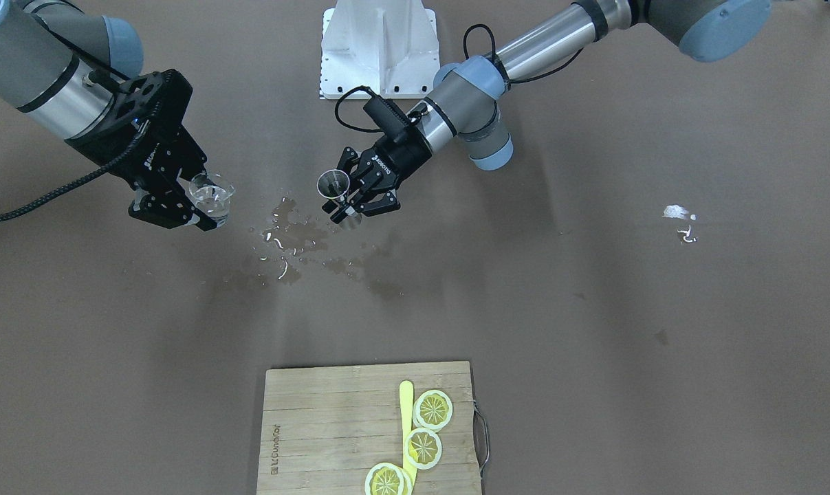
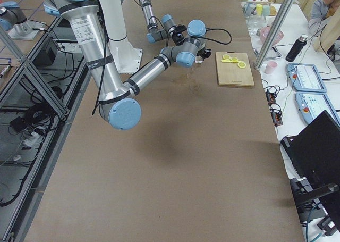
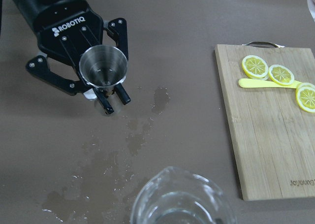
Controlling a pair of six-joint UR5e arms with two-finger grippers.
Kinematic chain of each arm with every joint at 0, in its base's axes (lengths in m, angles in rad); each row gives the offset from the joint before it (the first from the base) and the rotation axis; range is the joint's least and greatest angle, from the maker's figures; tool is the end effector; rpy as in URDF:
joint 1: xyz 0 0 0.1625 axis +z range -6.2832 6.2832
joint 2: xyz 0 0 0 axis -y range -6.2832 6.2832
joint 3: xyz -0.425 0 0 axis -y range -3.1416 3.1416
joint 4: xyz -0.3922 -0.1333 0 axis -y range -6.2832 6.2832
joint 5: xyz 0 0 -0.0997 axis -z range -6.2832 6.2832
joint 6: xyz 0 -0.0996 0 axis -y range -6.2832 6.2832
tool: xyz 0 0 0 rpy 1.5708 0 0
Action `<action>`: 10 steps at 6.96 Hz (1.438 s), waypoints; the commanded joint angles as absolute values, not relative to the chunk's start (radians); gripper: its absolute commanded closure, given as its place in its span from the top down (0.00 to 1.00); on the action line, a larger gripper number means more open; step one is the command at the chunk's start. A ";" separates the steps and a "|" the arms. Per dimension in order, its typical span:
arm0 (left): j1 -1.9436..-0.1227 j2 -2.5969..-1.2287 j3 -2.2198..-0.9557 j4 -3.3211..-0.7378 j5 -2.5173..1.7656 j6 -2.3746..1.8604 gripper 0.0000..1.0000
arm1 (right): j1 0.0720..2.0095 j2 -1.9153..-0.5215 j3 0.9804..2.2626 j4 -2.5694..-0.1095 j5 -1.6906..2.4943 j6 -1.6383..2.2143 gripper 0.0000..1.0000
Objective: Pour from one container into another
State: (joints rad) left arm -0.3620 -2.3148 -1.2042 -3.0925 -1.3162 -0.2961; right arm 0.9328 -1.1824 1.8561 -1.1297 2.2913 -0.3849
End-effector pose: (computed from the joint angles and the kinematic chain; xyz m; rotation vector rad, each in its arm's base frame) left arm 0.6093 -0.4001 0.2052 1.5046 1.1703 0.3806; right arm -0.2903 -0.5050 0.2546 1.0503 -0.8324 -1.2774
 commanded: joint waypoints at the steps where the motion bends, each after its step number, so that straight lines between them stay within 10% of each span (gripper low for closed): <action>1: -0.362 -2.315 -1.204 -3.093 -1.316 -0.296 0.00 | 0.936 -1.181 1.861 -1.137 2.302 -0.388 0.00; 10: -0.364 -2.315 -1.204 -3.093 -1.316 -0.296 0.00 | 0.907 -1.042 1.861 -1.440 2.329 -0.391 0.00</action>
State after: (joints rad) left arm -0.3635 -2.3148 -1.2042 -3.0925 -1.3158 -0.2960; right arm 0.9155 -1.0639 1.8597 -1.3945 2.3284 -0.3898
